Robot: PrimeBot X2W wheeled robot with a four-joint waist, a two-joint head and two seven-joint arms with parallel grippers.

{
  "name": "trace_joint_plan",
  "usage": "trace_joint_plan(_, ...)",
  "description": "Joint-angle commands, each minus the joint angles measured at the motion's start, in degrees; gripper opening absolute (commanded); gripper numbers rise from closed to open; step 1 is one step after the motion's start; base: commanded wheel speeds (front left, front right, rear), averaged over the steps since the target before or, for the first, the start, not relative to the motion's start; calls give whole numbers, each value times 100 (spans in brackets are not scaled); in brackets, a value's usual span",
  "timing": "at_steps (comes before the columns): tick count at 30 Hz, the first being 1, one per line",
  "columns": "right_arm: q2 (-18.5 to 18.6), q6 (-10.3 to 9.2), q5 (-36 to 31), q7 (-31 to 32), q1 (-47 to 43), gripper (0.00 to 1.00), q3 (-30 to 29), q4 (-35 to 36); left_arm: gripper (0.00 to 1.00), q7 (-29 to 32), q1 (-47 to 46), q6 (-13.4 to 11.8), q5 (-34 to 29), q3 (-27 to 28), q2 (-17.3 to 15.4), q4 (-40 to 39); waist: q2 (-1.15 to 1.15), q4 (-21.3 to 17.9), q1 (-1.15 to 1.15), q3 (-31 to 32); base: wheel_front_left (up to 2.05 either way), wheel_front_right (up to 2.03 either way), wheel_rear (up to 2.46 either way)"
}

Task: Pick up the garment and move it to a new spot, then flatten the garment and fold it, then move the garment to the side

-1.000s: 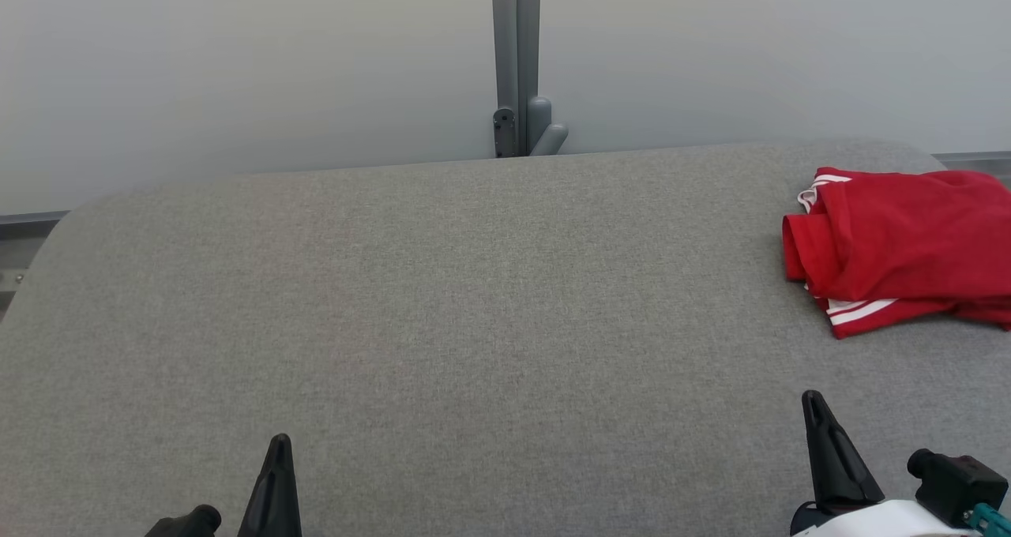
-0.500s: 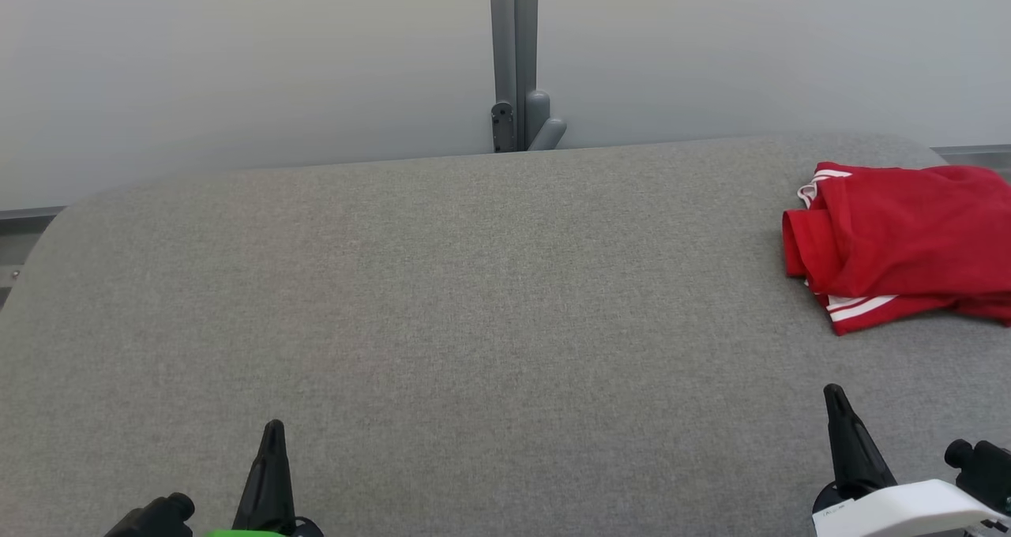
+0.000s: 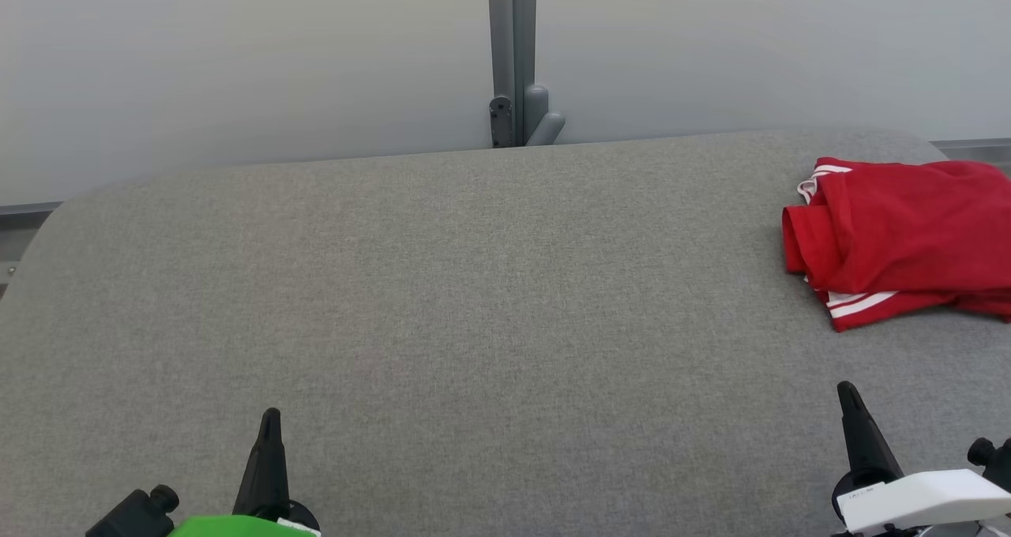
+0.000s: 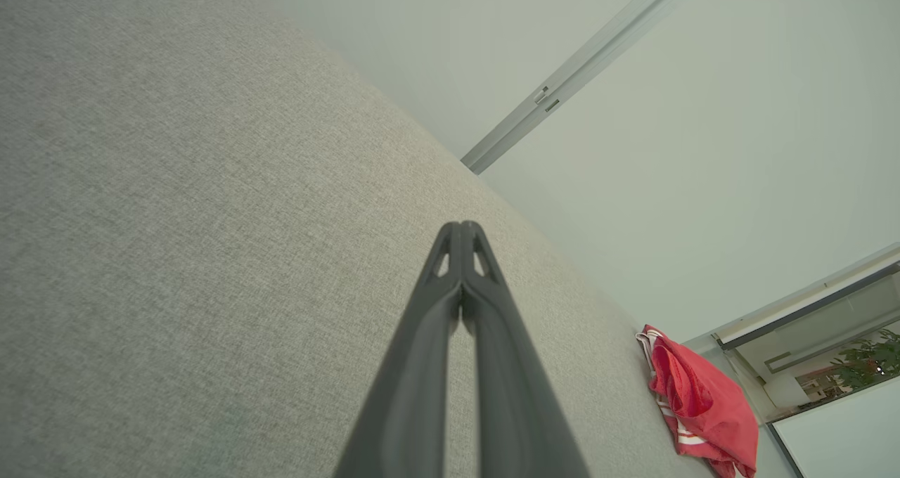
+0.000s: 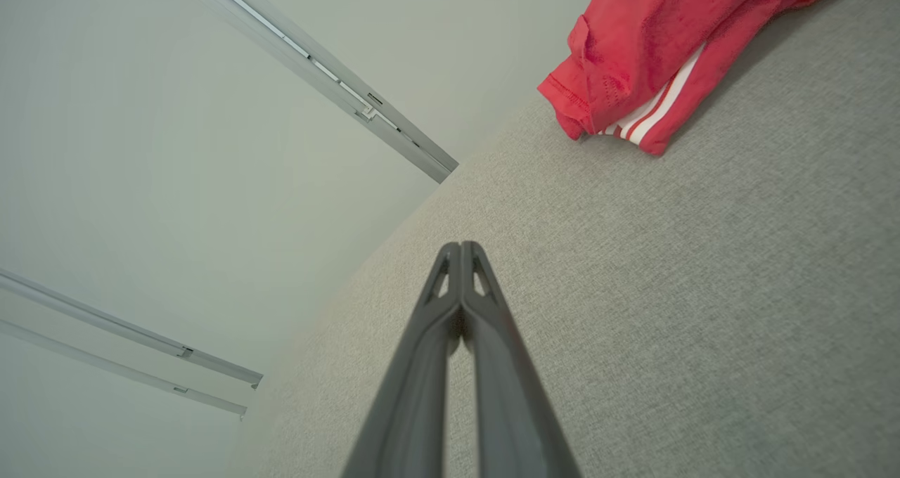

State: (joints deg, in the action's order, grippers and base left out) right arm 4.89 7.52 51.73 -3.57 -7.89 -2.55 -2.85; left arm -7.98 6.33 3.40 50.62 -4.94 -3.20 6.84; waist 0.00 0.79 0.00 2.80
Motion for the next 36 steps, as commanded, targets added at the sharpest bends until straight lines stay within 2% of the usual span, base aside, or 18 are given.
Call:
trace_joint_plan(1,31,-1,244,68,134,0,-65,30,0,49,-166,60,250,36,-42,-47,0,-2,0,-8,0,0,0)
trace_joint_plan(36,-50,-1,2336,823,369,0,-587,-157,0,461,-446,251,2348,157,-18,26,0,-36,0,-138,0,0,0)
